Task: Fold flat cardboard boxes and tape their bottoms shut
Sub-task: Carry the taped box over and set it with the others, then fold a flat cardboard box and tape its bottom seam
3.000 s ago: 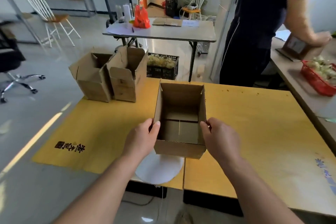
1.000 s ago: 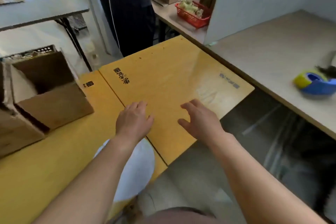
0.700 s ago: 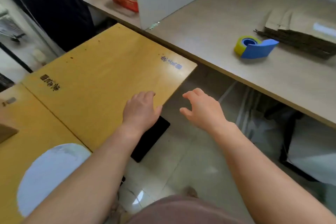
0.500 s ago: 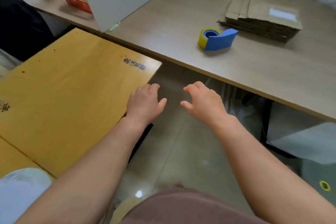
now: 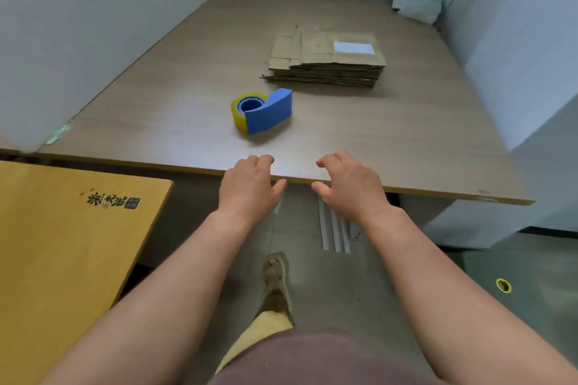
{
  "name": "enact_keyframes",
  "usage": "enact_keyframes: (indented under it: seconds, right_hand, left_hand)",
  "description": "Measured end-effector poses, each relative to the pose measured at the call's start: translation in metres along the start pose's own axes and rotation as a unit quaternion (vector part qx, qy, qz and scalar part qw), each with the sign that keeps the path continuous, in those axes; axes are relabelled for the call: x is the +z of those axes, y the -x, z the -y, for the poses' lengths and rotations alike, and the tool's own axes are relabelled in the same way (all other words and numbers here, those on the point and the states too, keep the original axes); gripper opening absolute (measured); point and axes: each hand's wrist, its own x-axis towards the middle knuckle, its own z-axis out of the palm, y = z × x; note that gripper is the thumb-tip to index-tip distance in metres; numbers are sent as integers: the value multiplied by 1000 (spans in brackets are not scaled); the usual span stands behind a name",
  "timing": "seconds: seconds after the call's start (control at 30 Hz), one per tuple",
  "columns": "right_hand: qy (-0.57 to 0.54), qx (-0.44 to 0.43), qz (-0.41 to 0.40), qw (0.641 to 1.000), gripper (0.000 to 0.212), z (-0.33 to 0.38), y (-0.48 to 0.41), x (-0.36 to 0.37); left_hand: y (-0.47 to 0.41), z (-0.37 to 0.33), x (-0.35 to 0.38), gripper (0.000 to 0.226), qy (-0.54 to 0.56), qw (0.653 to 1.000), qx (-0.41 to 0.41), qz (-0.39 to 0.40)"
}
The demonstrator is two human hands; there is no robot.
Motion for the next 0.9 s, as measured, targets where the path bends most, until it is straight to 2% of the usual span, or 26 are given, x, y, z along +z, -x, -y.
enact_keyframes:
  seconds: [0.27,0.53,0.9]
  right_hand:
    - [19,63,-47,997,43,-44,-116,-27]
    - [29,109,-32,993,42,-81,-233,-43]
    - [13,139,-17,990,45,-150,-318,-30]
  left_hand:
    - [-147,-19,-6,54,18,999,50,-3]
    - [-292,-19,-6,57,46,996,78,8]
    - [-413,-44,31,66,48,993,98,34]
